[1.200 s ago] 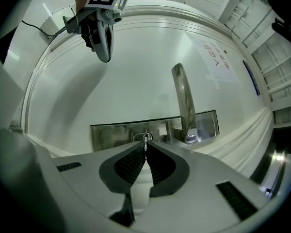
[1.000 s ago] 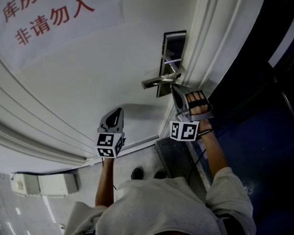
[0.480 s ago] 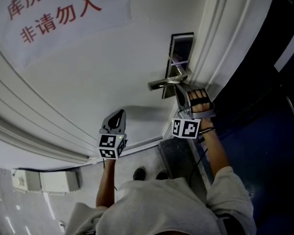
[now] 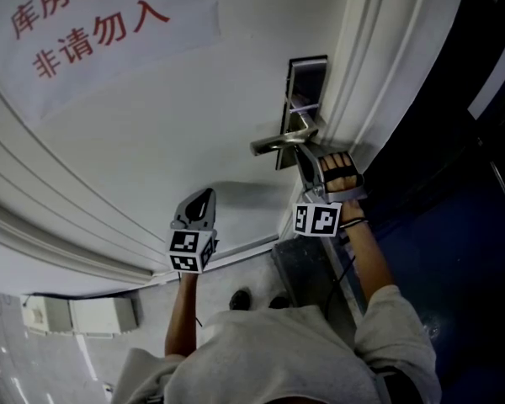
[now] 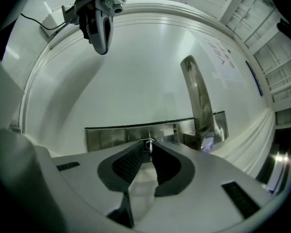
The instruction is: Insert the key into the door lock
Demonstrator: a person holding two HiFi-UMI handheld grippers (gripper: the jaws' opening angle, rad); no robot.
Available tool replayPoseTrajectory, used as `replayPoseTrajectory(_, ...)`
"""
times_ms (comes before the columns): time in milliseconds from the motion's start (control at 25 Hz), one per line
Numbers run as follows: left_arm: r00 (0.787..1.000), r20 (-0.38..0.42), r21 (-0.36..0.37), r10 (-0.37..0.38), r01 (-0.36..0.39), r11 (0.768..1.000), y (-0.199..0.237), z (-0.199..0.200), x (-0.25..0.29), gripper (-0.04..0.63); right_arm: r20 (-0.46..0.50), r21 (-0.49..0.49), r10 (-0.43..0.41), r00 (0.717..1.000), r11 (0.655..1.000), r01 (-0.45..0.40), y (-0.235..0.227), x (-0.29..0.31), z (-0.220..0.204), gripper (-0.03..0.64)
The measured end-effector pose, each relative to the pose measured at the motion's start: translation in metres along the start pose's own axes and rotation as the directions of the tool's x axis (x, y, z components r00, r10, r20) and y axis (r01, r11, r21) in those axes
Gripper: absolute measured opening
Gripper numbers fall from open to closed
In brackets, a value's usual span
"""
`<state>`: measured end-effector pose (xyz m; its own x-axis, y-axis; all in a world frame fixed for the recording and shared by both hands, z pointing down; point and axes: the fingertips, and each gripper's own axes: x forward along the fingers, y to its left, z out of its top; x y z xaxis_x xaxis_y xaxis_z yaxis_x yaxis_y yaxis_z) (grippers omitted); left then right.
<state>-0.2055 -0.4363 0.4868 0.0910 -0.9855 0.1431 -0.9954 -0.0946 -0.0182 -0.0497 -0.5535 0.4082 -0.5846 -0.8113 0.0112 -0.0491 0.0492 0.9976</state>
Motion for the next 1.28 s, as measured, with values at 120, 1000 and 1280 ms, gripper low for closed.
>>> replayPoseTrajectory(120,1.0,0.002,0.003,-0.005,0.005,1.0,-0.001,0.002,0.0,0.017,0.005,0.005,0.05,0.999,0.999,-0.05,0.008,0.0,0.0,0.125)
replayPoseTrajectory(1000,0.997,0.012,0.03,-0.079,0.078,0.996,-0.03,0.01,0.015,0.017,-0.04,0.082,0.011,0.999,0.997,-0.008,0.012,-0.05,-0.022,0.089)
replayPoseTrajectory(1280,0.994,0.014,0.032,-0.105,0.104,0.994,-0.04,0.012,0.024,0.017,-0.058,0.12,0.016,0.998,0.993,-0.009,0.018,-0.062,-0.03,0.029)
